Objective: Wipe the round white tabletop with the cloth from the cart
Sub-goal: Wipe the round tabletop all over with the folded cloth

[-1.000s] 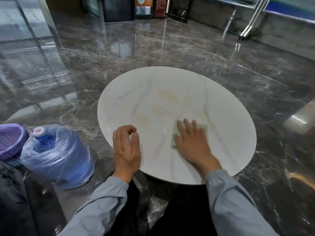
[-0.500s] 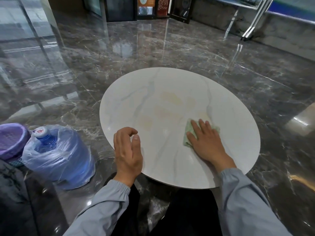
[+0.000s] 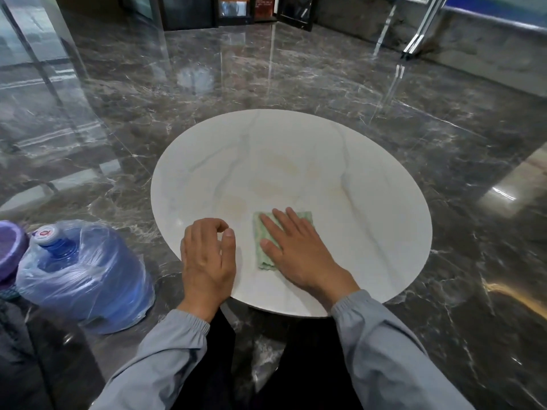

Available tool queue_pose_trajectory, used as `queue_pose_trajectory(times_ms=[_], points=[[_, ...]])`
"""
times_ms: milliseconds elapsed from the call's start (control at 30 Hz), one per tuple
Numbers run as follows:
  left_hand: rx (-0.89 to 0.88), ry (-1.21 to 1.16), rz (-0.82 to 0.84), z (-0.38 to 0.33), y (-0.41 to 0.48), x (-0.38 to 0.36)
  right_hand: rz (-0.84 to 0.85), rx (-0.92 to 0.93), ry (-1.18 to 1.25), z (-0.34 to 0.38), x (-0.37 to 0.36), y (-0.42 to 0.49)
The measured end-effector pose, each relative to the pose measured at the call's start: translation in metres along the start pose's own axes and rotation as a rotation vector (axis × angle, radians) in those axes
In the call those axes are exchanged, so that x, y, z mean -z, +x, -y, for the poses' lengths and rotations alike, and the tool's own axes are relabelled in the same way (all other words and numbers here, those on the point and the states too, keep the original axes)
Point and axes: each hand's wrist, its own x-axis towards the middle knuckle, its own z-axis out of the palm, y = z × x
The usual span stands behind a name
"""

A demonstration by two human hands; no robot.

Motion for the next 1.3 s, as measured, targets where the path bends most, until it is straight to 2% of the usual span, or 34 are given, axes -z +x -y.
queue_pose_trajectory(times_ms=[233, 333, 400, 633, 733, 867, 967, 1100, 1200, 1300], points=[[0.01, -0.004, 0.001, -0.002, -0.001, 0.001, -0.113, -0.486, -0.008, -0.145, 0.038, -0.025], [0.007, 0.037, 0.03, -0.005, -0.002, -0.002, -0.094, -0.616, -0.022, -0.165, 0.046, -0.025], [-0.002, 0.077, 0.065, -0.005, -0.003, -0.004, -0.062, -0.558, -0.027, -0.146, 0.041, -0.015], [-0.005, 0.083, 0.08, -0.001, -0.001, -0.002, -0.017, -0.015, -0.124, 0.019, -0.009, 0.009], [-0.015, 0.057, 0.063, 0.001, -0.001, -0.001, -0.015, 0.098, -0.082, 0.036, -0.017, -0.003], [-0.025, 0.055, 0.079, 0.002, 0.0, -0.001, -0.027, -0.01, -0.038, -0.013, 0.0, -0.002], [-0.007, 0.031, 0.068, 0.001, 0.0, 0.0, -0.092, -0.246, -0.091, -0.081, 0.018, -0.007], [-0.008, 0.03, 0.048, 0.0, -0.001, -0.002, -0.119, -0.554, 0.026, -0.143, 0.039, -0.022], [0.01, 0.017, 0.027, -0.002, -0.002, -0.003, -0.107, -0.555, -0.002, -0.123, 0.035, -0.01], [0.016, -0.021, -0.017, -0.002, -0.002, -0.002, -0.073, -0.358, -0.063, -0.061, 0.017, 0.008]])
